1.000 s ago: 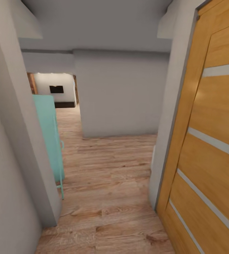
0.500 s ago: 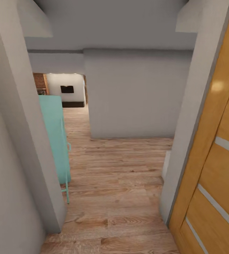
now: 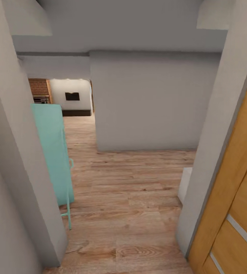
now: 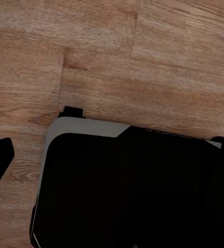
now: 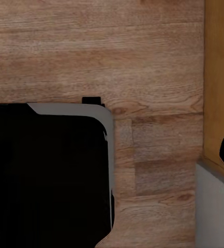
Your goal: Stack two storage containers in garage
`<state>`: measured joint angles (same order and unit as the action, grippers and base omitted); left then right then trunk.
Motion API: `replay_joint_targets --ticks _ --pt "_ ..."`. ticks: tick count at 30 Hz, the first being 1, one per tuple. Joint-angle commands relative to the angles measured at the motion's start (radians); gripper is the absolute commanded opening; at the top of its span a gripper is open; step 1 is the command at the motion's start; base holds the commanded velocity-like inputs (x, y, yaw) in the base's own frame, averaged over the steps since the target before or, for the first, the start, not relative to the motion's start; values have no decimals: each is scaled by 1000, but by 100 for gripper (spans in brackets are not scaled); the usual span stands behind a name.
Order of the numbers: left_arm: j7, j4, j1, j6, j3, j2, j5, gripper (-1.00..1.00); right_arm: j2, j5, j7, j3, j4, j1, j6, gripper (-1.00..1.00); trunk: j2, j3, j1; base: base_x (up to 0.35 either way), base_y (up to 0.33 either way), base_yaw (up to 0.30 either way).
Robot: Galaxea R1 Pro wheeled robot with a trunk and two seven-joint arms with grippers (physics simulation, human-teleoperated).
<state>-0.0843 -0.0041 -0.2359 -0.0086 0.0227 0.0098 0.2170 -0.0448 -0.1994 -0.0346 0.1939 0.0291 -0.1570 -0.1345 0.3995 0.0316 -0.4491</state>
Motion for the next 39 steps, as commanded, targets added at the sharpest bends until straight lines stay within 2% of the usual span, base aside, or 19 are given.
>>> replay_joint_targets --ticks 1,39 --pt "-5 1 0 -1 2 0 7 100 0 -9 -1 9 3 -1 -6 100 1 0 -1 325 0 0" --pt "-5 1 0 -1 2 -1 7 100 0 -11 -1 10 3 -1 -3 100 1 0 -1 324 0 0"
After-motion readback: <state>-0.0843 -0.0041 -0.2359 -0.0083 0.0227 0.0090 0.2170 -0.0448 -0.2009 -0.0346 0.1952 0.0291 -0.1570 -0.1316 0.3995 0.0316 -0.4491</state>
